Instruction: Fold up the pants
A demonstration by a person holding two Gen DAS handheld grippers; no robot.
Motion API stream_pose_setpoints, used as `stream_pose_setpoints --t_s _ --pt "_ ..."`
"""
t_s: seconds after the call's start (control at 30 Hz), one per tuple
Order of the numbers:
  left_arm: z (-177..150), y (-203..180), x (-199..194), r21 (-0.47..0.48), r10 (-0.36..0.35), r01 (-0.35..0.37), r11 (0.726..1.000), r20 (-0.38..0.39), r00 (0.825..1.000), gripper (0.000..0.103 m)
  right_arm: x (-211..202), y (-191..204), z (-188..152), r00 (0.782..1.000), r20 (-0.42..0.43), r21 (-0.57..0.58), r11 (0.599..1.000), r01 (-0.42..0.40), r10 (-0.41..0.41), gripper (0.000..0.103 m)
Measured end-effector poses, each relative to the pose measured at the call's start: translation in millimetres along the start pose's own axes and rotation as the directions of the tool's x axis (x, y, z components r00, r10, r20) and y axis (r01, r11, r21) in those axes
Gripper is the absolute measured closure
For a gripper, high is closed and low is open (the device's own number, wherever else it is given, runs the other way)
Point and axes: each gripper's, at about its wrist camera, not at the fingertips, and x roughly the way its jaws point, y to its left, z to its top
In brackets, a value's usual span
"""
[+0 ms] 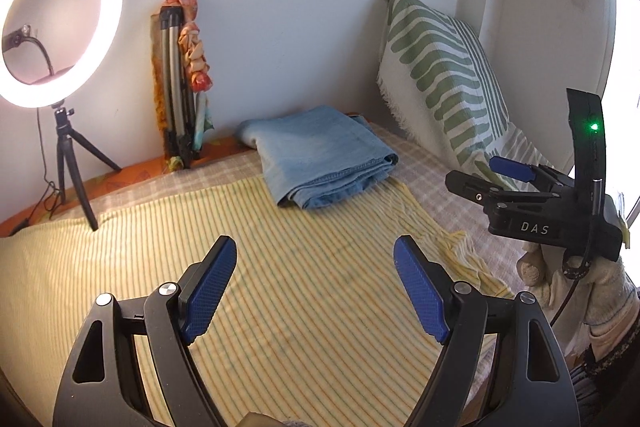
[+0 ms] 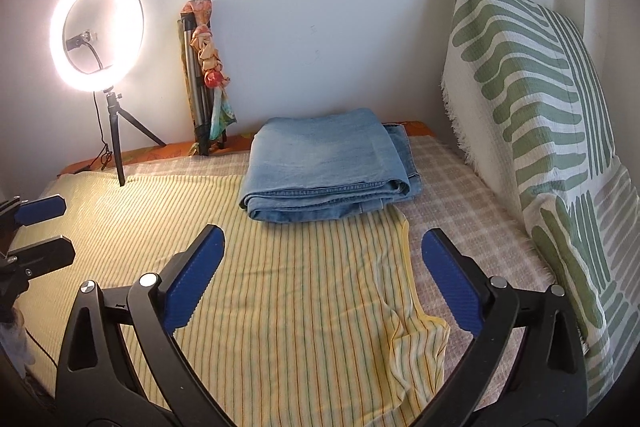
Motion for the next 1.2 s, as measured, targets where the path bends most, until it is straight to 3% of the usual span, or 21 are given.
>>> stream_pose_setpoints --t_s 0.43,1.2 --pt "-17 13 6 -0.002 0.032 -0.032 0.999 -0.006 0.999 0.019 8 10 -12 1.0 0.011 -0.032 0.999 0.014 -0.014 0.001" --pt "-16 28 1 -0.027 0.059 -0.059 0.998 0.006 0.998 0.018 23 24 -17 1.0 -0.009 -0.076 0.997 0.015 -0.015 0.0"
